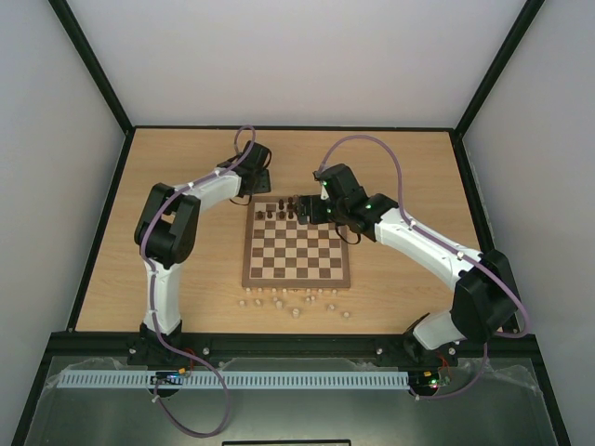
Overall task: Set up the chess pieces on the board
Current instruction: Pick up the chess piece at the center of the board.
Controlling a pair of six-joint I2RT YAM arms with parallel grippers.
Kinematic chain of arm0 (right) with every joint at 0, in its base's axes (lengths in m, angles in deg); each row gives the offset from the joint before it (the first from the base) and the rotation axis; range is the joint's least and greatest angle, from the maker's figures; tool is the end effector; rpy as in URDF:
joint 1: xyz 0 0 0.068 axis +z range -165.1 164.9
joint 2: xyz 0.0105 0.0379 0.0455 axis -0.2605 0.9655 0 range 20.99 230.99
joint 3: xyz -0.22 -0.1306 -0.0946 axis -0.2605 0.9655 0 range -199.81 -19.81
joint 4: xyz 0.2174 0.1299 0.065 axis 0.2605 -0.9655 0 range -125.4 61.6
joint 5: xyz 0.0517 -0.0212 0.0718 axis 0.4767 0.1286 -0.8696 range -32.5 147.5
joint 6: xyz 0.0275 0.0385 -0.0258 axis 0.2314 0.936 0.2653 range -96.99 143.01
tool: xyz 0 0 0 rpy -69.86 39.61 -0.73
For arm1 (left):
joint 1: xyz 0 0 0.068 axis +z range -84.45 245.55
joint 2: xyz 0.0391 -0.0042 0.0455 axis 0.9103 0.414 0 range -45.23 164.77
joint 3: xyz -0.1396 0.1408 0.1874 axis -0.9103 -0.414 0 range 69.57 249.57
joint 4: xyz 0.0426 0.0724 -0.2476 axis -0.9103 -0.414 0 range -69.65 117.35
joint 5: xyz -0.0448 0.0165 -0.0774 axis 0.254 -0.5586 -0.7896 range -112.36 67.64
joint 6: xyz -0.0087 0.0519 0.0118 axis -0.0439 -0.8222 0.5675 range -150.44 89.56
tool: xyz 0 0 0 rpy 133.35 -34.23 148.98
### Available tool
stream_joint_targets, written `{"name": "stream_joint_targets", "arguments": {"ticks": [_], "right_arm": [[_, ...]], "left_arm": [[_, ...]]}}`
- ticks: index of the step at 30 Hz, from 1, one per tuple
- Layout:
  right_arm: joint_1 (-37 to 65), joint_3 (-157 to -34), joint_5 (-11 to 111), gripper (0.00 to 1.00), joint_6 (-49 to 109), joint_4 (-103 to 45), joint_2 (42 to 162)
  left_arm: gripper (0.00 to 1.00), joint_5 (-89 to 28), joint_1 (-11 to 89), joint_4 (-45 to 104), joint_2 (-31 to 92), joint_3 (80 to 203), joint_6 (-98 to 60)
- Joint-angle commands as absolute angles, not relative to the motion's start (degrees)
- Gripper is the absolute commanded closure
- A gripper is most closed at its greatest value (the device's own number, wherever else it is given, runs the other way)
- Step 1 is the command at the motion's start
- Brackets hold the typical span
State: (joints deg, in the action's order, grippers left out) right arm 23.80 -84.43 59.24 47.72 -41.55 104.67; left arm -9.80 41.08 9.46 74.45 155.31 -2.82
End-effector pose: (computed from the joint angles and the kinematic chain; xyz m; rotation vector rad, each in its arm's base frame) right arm 0.2613 0.2094 0.2941 -0.2532 2.1820 0.6106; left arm 0.4170 -0.1813 0.1704 -0.1605 2.4446 -0.1300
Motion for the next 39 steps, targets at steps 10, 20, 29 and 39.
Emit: {"name": "stream_joint_targets", "arguments": {"ticks": [10,20,29,39], "right_arm": [[24.4,-84.0,58.7,0.07,47.5,-41.3,105.3],[24.4,-83.9,58.6,0.08,47.6,-41.3,105.4],[24.4,-84.0,58.4,0.08,47.4,-41.2,105.6],[24.5,-84.0,58.3,0.08,47.4,-41.2,105.7]], "left_arm": [[0.51,-9.2,40.8,9.0,74.8,155.8,-2.5],[0.61,-9.1,40.7,8.4,77.0,157.7,-2.5],[0.64,-8.7,40.8,8.3,78.1,158.3,-2.5],[0.78,-9.0,40.8,7.8,79.2,159.5,-2.7]]}}
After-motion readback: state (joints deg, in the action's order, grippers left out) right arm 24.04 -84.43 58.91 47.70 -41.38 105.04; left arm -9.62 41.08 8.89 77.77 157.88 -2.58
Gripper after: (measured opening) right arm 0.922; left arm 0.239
